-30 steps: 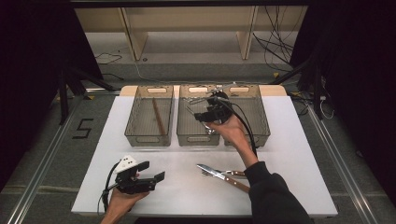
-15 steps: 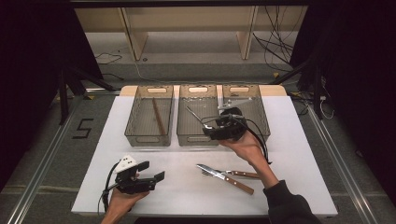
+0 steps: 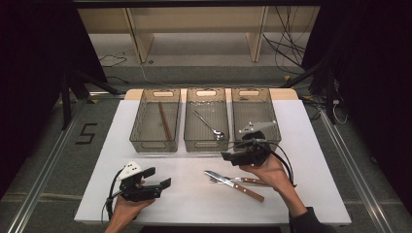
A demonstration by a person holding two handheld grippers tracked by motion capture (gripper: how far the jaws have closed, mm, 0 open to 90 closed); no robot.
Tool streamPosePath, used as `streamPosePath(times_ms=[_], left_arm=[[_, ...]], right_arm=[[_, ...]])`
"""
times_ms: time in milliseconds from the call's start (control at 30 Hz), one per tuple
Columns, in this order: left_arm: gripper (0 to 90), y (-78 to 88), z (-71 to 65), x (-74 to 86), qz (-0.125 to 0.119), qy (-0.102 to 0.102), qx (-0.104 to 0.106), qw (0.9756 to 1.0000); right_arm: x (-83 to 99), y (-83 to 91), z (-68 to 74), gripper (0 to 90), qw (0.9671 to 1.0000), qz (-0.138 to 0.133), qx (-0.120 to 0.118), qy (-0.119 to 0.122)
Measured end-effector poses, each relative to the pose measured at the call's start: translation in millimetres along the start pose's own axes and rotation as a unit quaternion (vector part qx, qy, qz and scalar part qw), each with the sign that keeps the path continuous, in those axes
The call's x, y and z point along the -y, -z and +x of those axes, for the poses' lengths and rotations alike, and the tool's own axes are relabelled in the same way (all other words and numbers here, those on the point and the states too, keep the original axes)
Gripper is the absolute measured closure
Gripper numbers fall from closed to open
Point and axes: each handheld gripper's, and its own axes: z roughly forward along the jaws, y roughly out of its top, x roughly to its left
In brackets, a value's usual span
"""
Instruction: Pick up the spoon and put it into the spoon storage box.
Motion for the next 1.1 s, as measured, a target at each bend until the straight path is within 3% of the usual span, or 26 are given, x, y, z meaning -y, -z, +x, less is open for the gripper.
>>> streamPosePath(times_ms=[233, 1100], left_arm=[[17.9, 0.0, -0.8, -0.5, -0.003, -0.003, 0.003, 1.0], [17.9, -2.8, -2.9, -2.1, -0.001, -0.009, 0.004, 1.0]], right_arm=[[26.6, 3.0, 5.2, 32.9, 0.9995, 0.028, -0.012, 0.004], [60.5, -2.3, 15.9, 31.5, 0.9948, 0.096, -0.013, 0.031]])
